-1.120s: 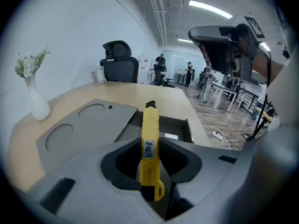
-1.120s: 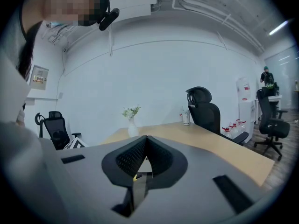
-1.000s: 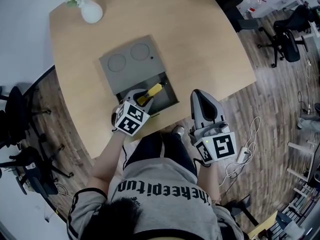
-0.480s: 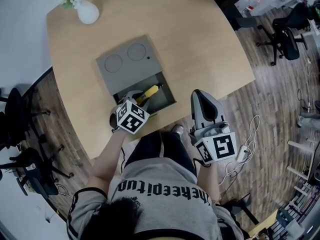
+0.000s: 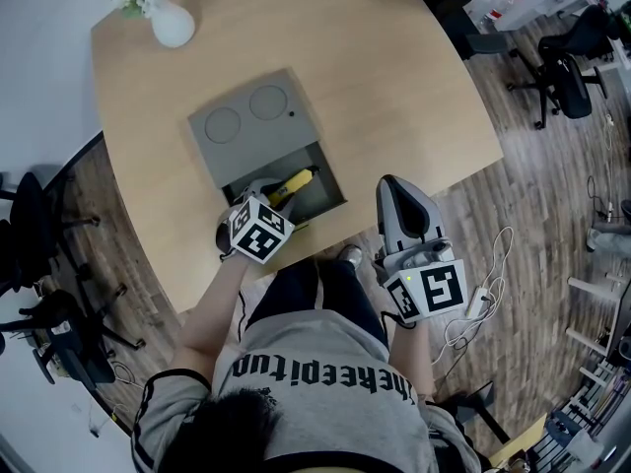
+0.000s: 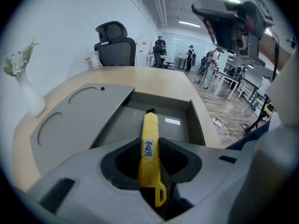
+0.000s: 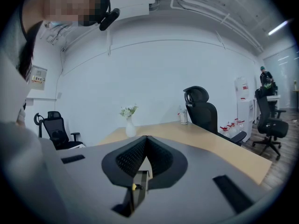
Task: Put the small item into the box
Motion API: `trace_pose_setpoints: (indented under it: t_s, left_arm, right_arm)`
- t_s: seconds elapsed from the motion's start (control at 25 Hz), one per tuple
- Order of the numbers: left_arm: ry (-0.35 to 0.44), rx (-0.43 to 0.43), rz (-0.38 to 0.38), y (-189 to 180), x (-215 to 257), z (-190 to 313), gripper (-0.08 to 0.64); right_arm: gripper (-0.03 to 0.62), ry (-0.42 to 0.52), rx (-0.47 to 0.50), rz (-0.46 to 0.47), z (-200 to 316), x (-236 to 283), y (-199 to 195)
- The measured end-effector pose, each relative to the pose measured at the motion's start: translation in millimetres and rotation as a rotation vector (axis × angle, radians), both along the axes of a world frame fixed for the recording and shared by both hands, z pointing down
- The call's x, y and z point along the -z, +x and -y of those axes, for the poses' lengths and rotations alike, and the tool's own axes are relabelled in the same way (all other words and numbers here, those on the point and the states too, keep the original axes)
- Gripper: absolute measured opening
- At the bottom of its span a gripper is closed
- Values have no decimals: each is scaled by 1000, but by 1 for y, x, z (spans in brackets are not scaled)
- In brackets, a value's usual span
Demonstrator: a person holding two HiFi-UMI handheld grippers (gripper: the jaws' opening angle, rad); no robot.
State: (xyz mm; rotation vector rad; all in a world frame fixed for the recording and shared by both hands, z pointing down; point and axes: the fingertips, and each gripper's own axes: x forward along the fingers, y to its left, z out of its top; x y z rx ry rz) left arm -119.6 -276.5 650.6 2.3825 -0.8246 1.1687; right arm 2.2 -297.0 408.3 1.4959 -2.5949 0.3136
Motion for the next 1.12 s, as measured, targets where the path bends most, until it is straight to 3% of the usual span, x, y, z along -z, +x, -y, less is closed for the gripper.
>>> trace_pose_setpoints:
  t_s: [0.32,0.64,0.88,1.12]
  left_arm:
    - [7,-3,1,0,0,1,133]
    - [65,82,-92,-1,26,4,153]
    - [154,156,-118,-5,50,4,54]
    - [234,240,-119,-9,73,-1,20]
  right_arm:
    - [6,2,12,-1,1,1,-2]
    - [6,10,39,13,-4,2,-2]
    - [6,25,86,35,-9,6,-4]
    - [6,39,161,50,-16,12,-6]
